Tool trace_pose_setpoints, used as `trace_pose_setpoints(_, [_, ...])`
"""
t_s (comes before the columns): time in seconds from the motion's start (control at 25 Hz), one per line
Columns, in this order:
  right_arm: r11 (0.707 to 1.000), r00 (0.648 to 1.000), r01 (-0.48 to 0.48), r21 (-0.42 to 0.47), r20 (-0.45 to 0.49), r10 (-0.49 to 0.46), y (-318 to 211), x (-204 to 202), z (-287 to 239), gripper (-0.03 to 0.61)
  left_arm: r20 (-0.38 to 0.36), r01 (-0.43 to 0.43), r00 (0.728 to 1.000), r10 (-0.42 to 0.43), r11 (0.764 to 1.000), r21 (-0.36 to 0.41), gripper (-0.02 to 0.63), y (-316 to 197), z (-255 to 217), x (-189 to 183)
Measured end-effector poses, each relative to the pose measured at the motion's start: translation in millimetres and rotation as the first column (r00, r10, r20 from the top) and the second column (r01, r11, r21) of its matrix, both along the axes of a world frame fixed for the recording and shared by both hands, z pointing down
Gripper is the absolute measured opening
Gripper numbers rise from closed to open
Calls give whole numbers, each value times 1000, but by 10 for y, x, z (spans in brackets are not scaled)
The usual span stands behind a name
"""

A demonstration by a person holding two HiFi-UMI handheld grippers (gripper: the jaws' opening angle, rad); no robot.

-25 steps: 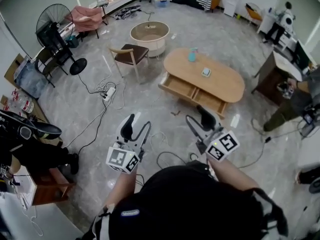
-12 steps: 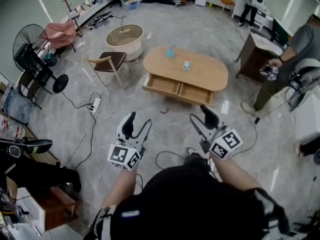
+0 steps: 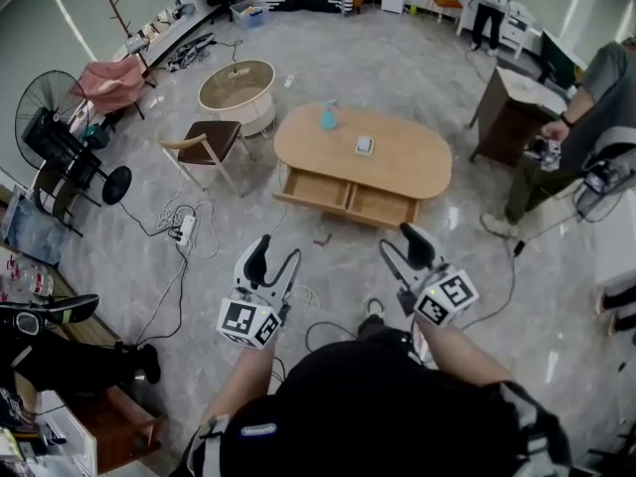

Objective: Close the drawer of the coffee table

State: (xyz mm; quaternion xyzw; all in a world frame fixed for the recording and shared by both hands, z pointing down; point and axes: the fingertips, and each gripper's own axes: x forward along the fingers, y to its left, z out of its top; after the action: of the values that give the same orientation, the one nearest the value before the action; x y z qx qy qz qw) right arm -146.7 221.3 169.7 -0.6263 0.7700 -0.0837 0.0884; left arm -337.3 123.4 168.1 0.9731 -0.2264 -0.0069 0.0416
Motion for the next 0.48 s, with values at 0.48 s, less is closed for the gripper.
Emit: trace_pose_setpoints(0.48, [997, 997, -70, -33, 25, 71, -738, 1860, 311, 215, 39, -32, 999, 32, 999, -6, 261, -811, 278, 1863])
